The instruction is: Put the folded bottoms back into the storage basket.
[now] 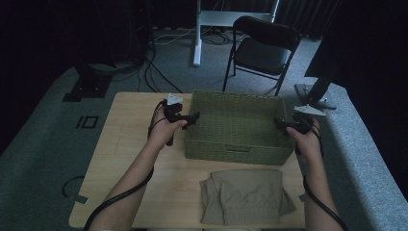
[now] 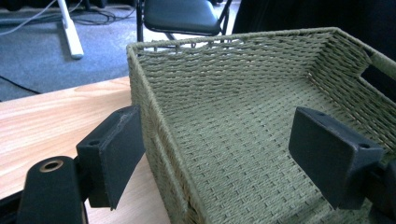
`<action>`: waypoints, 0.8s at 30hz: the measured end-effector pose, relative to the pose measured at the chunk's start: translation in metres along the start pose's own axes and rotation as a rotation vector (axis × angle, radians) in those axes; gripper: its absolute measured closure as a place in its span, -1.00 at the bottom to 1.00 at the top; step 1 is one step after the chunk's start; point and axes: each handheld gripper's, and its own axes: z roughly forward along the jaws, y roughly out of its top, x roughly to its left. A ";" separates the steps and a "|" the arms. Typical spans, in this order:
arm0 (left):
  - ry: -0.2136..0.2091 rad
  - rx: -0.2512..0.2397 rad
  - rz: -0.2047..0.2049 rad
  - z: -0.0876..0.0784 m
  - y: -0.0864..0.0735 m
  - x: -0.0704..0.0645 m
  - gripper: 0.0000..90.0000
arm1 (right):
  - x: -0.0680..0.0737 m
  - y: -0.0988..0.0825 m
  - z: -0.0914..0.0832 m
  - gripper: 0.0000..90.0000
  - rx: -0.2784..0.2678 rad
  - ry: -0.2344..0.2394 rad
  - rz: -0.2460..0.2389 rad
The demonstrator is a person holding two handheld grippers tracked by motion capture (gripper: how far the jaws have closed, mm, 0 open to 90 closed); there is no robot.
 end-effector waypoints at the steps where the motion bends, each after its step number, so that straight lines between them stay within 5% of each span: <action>1: -0.001 0.003 0.011 -0.003 0.000 -0.001 -0.58 | 0.001 0.000 -0.002 -0.68 -0.007 0.003 0.003; 24: -0.113 -0.017 0.098 -0.035 -0.020 -0.043 -0.58 | 0.026 -0.020 -0.041 -0.68 -0.057 0.064 -0.053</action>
